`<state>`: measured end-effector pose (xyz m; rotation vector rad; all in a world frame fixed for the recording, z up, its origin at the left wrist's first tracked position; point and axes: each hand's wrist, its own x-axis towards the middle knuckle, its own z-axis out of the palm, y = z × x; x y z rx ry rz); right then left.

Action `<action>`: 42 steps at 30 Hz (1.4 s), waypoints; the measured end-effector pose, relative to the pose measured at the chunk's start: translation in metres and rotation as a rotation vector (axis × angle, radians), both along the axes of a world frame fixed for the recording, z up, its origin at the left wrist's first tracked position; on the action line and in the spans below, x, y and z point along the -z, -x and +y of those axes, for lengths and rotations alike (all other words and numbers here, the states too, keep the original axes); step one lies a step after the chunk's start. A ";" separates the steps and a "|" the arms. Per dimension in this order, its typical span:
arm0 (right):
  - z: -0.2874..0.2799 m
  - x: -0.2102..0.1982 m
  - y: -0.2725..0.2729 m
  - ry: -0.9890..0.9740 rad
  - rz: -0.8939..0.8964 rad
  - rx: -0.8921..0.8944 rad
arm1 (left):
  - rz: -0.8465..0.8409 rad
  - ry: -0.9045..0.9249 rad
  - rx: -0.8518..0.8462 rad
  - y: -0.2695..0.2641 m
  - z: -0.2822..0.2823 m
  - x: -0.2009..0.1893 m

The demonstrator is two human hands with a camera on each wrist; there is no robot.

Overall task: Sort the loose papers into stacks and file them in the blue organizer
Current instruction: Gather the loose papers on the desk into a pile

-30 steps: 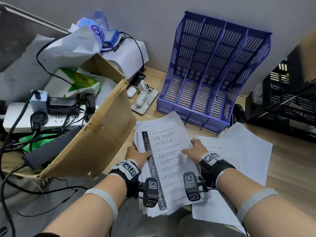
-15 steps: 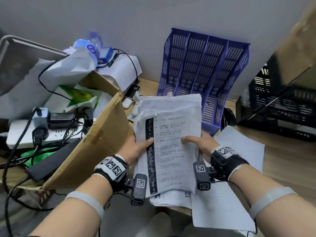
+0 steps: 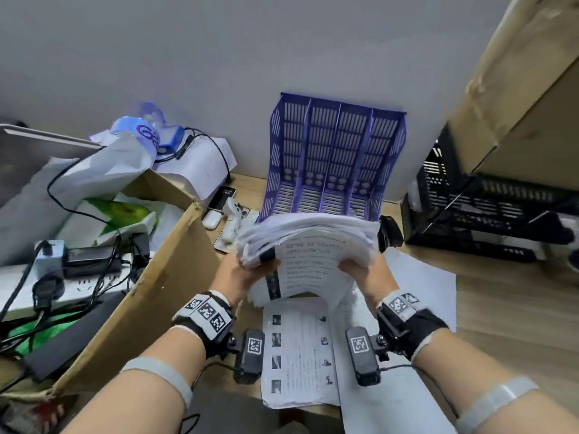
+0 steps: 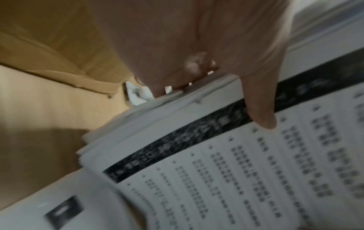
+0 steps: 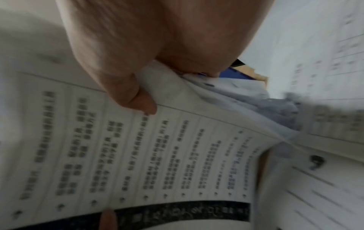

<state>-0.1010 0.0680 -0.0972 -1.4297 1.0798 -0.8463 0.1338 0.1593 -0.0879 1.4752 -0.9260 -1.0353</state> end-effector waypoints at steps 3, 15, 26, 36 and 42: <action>0.014 0.013 -0.002 0.045 0.084 -0.039 | -0.187 -0.053 -0.022 0.008 -0.001 0.013; -0.003 -0.001 0.003 -0.016 0.278 -0.002 | -0.010 -0.120 -0.095 0.018 -0.023 -0.005; -0.018 -0.010 0.118 -0.245 0.721 0.081 | -0.059 -0.514 0.394 0.105 -0.060 0.041; 0.041 0.092 0.166 -0.542 1.051 0.148 | -0.424 -0.790 0.664 0.155 -0.040 0.097; 0.043 0.082 0.166 -0.600 0.892 0.150 | -0.351 -0.636 0.580 0.166 -0.039 0.098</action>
